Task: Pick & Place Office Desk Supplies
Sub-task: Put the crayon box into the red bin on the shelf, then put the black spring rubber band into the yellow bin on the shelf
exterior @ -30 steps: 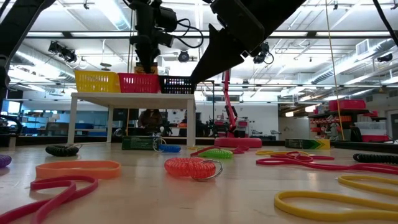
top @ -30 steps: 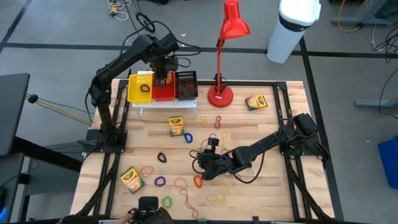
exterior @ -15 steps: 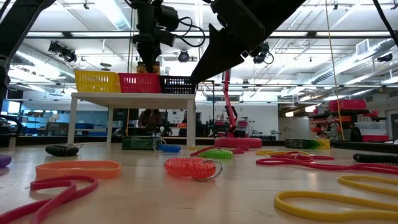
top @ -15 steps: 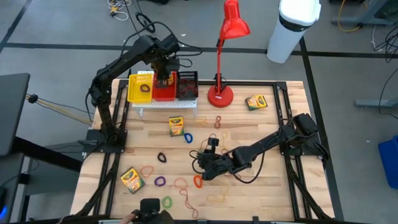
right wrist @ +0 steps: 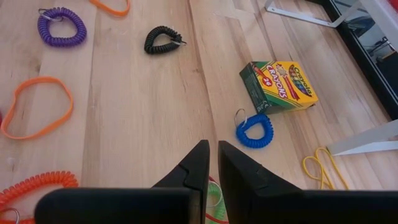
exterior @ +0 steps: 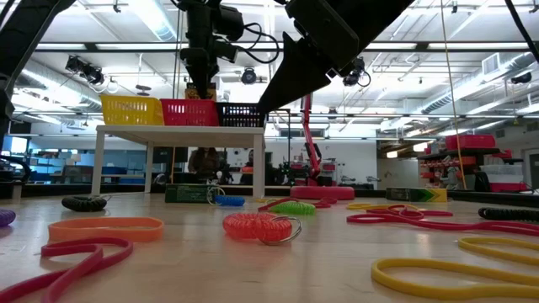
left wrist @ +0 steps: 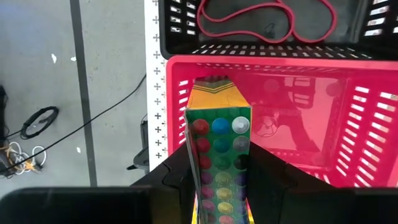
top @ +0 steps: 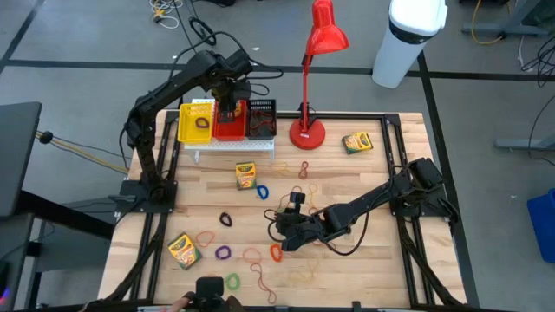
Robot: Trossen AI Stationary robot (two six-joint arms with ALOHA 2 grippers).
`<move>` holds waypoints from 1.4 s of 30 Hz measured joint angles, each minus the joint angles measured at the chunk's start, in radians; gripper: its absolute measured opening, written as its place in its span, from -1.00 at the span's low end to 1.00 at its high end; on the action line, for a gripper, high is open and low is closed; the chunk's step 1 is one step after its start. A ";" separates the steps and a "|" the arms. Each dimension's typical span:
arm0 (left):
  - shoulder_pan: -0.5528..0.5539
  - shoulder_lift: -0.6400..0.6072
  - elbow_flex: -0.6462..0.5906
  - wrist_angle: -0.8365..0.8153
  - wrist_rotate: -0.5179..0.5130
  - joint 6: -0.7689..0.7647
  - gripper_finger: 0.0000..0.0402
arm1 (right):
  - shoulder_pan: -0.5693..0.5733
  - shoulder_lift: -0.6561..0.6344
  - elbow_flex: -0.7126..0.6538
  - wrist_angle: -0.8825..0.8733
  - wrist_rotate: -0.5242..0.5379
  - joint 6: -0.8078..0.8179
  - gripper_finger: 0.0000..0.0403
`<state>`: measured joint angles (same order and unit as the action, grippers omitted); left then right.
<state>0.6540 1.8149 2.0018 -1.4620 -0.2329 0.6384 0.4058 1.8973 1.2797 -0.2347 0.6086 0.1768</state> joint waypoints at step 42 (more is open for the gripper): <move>-0.066 -0.062 0.000 0.006 -0.249 -0.065 -0.09 | 0.000 0.000 0.000 0.000 0.002 -0.002 -0.78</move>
<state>0.5880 1.7524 2.0018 -1.4559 -0.4820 0.5730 0.4053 1.8973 1.2793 -0.2348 0.6108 0.1752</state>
